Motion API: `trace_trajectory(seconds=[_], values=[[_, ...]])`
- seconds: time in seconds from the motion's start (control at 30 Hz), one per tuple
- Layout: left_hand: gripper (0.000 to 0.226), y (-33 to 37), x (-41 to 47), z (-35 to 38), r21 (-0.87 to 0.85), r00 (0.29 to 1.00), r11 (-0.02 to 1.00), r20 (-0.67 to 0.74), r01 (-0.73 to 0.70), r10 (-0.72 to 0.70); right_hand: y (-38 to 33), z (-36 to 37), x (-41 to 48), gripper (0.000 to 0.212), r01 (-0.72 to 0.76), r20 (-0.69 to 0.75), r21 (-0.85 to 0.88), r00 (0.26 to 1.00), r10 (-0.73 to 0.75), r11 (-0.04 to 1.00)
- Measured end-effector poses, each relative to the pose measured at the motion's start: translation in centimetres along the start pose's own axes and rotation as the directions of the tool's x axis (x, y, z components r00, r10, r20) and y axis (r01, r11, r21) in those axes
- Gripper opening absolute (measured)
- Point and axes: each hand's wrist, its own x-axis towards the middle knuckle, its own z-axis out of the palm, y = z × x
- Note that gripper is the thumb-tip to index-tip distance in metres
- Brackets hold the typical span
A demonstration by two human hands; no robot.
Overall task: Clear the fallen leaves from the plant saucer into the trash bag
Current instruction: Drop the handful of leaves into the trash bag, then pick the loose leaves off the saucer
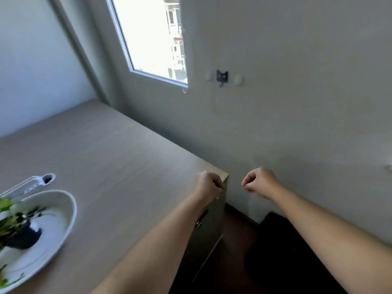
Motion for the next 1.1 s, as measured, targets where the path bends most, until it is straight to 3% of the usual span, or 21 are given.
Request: trace_trajectory(seconds=[0.1, 0.23, 0.5, 0.6, 0.67, 0.77, 0.87, 1.1], values=[[0.011, 5.5, 2.0, 7.0, 0.072, 0.976, 0.988, 0.181, -0.137, 0.122, 7.9, -4.6, -1.4, 0.023, -0.156, -0.112, 0.066, 0.98, 0.162, 0.986], [0.012, 9.2, 3.7, 14.5, 0.124, 0.915, 0.966, 0.368, -0.227, 0.168, 16.1, -6.8, -3.7, 0.02, -0.32, -0.194, 0.169, 0.916, 0.35, 0.932], [0.014, 6.8, 9.3, 28.0, 0.216, 0.786, 0.94, 0.613, -0.264, 0.08, 27.2, -3.5, -3.7, 0.027, -0.539, -0.183, 0.291, 0.78, 0.599, 0.791], [0.013, 5.7, 11.8, 32.6, 0.22, 0.75, 0.934, 0.657, -0.281, 0.071, 30.8, -1.4, -1.9, 0.011, -0.575, -0.185, 0.355, 0.729, 0.659, 0.737], [0.009, 5.6, 13.0, 34.9, 0.223, 0.743, 0.935, 0.667, -0.276, 0.06, 32.9, -0.5, -0.4, 0.015, -0.582, -0.16, 0.394, 0.719, 0.677, 0.711], [0.027, 5.4, 14.1, 36.7, 0.243, 0.715, 0.93, 0.698, -0.275, 0.029, 34.8, -0.2, 0.8, 0.023, -0.598, -0.129, 0.413, 0.707, 0.695, 0.686], [0.031, 5.1, 14.9, 36.9, 0.291, 0.682, 0.904, 0.732, -0.313, 0.0, 35.4, -0.1, 0.8, 0.022, -0.638, -0.144, 0.384, 0.673, 0.725, 0.668], [0.022, 7.2, 14.9, 33.3, 0.275, 0.719, 0.919, 0.694, -0.284, 0.015, 32.7, -3.1, 0.0, 0.015, -0.6, -0.154, 0.344, 0.723, 0.673, 0.722]])
